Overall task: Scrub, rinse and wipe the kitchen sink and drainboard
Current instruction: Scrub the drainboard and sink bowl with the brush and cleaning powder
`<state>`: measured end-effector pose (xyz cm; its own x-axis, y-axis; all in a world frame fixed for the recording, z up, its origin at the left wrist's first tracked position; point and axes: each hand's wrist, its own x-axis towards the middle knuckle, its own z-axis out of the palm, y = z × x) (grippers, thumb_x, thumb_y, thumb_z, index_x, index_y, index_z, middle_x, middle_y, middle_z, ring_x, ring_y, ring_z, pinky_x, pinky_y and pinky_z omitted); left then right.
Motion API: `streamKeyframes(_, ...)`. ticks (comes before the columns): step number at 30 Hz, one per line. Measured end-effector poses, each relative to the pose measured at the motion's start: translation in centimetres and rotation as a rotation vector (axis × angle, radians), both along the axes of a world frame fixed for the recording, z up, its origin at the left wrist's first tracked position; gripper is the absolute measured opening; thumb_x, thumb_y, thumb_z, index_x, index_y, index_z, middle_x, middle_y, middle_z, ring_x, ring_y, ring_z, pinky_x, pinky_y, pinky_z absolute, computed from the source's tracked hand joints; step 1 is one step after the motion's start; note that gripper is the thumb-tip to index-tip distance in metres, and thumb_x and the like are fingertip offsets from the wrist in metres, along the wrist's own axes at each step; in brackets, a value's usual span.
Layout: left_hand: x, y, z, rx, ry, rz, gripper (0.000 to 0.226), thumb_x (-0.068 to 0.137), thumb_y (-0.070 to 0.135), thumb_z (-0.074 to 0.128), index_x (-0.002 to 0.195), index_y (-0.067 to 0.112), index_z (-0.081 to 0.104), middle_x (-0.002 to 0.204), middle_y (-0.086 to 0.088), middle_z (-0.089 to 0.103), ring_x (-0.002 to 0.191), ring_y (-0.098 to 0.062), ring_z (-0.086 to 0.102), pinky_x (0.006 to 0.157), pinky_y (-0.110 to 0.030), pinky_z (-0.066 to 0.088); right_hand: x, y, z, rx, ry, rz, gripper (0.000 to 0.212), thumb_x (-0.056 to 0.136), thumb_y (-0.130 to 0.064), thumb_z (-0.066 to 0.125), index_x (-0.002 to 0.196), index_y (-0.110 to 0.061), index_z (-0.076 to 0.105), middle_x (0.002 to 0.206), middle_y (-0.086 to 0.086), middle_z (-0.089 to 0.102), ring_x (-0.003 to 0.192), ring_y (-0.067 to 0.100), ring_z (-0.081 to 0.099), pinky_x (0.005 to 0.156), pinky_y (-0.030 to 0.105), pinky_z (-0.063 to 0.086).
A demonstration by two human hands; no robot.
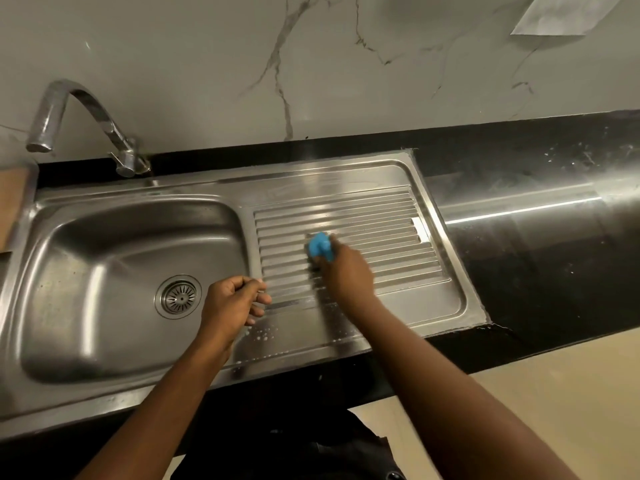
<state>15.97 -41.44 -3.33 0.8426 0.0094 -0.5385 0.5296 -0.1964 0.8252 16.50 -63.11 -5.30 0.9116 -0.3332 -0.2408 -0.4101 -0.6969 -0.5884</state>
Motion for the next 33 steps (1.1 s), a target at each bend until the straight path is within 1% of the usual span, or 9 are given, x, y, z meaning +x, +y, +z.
streamKeyframes(4, -0.1, 1.8, 1.2, 0.017, -0.015, 0.001, 0.017, 0.100, 0.014, 0.061, 0.091, 0.007, 0.074, 0.078, -0.013, 0.076, 0.057, -0.016, 0.058, 0.051, -0.025, 0.042, -0.1, 8.1, 0.1, -0.099, 0.027, 0.196, 0.053, 0.102, -0.038, 0.058, 0.151, -0.025, 0.045, 0.122, 0.011, 0.071, 0.109, 0.034, 0.068, 0.084, 0.040, 0.051)
streamKeyframes(10, -0.2, 6.8, 2.3, 0.030, -0.035, 0.013, 0.016, 0.101, 0.015, 0.062, 0.095, 0.006, 0.074, 0.080, -0.012, 0.078, 0.059, -0.017, 0.060, 0.053, -0.027, 0.044, 0.3, 9.8, 0.8, 0.012, 0.029, 0.130, 0.049, 0.096, -0.043, 0.067, 0.140, -0.024, 0.060, 0.118, 0.006, 0.074, 0.107, 0.029, 0.070, 0.087, 0.036, 0.055)
streamKeyframes(14, -0.4, 10.6, 2.7, 0.037, -0.040, 0.038, 0.016, 0.100, 0.017, 0.062, 0.094, 0.009, 0.075, 0.081, -0.011, 0.079, 0.062, -0.020, 0.062, 0.056, -0.029, 0.046, 0.3, 12.0, 2.0, 0.232, 0.003, 0.084, 0.042, 0.096, -0.046, 0.067, 0.133, -0.027, 0.068, 0.101, -0.003, 0.076, 0.090, 0.017, 0.072, 0.080, 0.032, 0.056)
streamKeyframes(17, -0.7, 13.9, 2.7, 0.030, -0.049, 0.077, 0.016, 0.098, 0.018, 0.063, 0.093, 0.010, 0.076, 0.081, -0.012, 0.079, 0.062, -0.021, 0.062, 0.056, -0.029, 0.045, 0.2, 15.4, 2.9, 0.325, -0.048, 0.109, 0.034, 0.099, -0.050, 0.062, 0.122, -0.029, 0.074, 0.064, -0.015, 0.060, 0.061, 0.002, 0.057, 0.063, 0.023, 0.044)
streamKeyframes(19, -1.1, 16.2, 2.8, 0.027, -0.053, 0.118, 0.016, 0.098, 0.017, 0.063, 0.091, 0.010, 0.076, 0.081, -0.012, 0.079, 0.061, -0.020, 0.061, 0.055, -0.029, 0.044, 0.2, 17.8, 3.4, 0.366, -0.070, 0.132, 0.029, 0.101, -0.051, 0.059, 0.107, -0.028, 0.076, 0.056, -0.015, 0.056, 0.055, 0.001, 0.056, 0.059, 0.021, 0.042)
streamKeyframes(21, -1.5, 18.9, 3.0, 0.026, -0.059, 0.174, 0.016, 0.098, 0.015, 0.064, 0.090, 0.007, 0.075, 0.079, -0.013, 0.079, 0.060, -0.020, 0.061, 0.055, -0.029, 0.044, 0.5, 20.5, 4.0, 0.358, -0.088, 0.184, 0.030, 0.102, -0.053, 0.057, 0.100, -0.029, 0.074, 0.056, -0.011, 0.061, 0.055, 0.001, 0.060, 0.058, 0.019, 0.044)
streamKeyframes(23, -2.0, 21.4, 3.2, 0.021, -0.057, 0.227, 0.015, 0.098, 0.013, 0.063, 0.090, 0.006, 0.074, 0.078, -0.013, 0.078, 0.060, -0.022, 0.061, 0.054, -0.029, 0.043, 0.9, 23.1, 4.4, 0.348, -0.097, 0.232, 0.035, 0.101, -0.055, 0.056, 0.109, -0.026, 0.075, 0.064, -0.011, 0.067, 0.061, 0.000, 0.064, 0.061, 0.019, 0.051)
streamKeyframes(26, -3.3, 25.6, 3.2, 0.003, -0.046, 0.314, 0.017, 0.098, 0.010, 0.060, 0.092, 0.005, 0.074, 0.078, -0.013, 0.078, 0.060, -0.023, 0.062, 0.054, -0.028, 0.042, 1.6, 27.5, 5.0, 0.359, -0.110, 0.328, 0.037, 0.100, -0.055, 0.058, 0.111, -0.024, 0.076, 0.077, -0.009, 0.073, 0.068, 0.006, 0.070, 0.071, 0.039, 0.063)
streamKeyframes(33, -7.4, 33.3, 2.3, -0.015, 0.002, 0.476, 0.016, 0.099, 0.015, 0.063, 0.093, 0.006, 0.074, 0.080, -0.013, 0.079, 0.063, -0.023, 0.064, 0.055, -0.029, 0.047, 2.4, 37.6, 7.0, 0.299, -0.086, 0.606, 0.019, 0.101, -0.038, 0.062, 0.099, -0.024, 0.075, 0.071, 0.001, 0.069, 0.065, 0.017, 0.067, 0.064, 0.039, 0.057)
